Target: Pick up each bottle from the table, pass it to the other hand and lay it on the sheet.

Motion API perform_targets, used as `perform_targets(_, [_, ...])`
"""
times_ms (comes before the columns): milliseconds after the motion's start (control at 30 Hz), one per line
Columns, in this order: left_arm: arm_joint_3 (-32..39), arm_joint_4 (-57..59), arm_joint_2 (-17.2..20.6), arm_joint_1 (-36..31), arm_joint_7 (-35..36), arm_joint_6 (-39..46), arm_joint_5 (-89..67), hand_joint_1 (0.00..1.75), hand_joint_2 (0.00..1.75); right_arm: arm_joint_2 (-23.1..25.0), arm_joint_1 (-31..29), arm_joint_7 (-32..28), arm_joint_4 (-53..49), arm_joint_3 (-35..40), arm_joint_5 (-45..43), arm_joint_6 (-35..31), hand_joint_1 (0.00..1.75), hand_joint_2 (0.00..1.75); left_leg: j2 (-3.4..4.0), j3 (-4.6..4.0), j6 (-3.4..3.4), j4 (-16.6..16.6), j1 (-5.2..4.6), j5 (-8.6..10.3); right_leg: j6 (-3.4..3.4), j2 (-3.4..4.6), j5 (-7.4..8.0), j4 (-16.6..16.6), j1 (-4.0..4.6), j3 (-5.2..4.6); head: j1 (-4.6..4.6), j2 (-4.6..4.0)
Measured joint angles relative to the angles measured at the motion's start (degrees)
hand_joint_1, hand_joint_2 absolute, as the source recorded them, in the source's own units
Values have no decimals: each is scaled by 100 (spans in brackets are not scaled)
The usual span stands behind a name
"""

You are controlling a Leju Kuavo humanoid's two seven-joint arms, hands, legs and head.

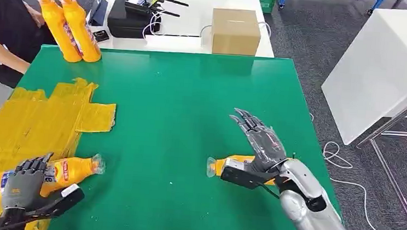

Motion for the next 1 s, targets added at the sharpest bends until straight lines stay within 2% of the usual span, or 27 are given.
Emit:
perform_targets(300, [-77,124,175,6,-481,-144,634,0,0,-282,-581,114,614,136,-219,500,0,175,-17,13,4,0,-3,5,0,-20,0,-1,-2,20,0,0])
perform_targets(500, [-46,24,129,146,-1090,166,1434,0,0,-605,-585,223,739,230,-354,559,0,175,-27,23,6,2,-3,10,0,-29,0,-1,1,20,0,0])
perform_targets(733, [420,-634,-293,339,-2258,339,3001,0,0,-1521,400,286,-84,-90,-507,623,0,175,-27,8,17,2,-7,-4,4,-29,-3,-9,-1,9,0,0])
perform_targets(1000, [983,-988,-623,441,-2657,376,3199,0,0,-2476,2107,289,-1462,-1090,-678,697,0,175,-17,-8,30,0,-6,-20,5,-25,-7,-13,-2,4,0,0])
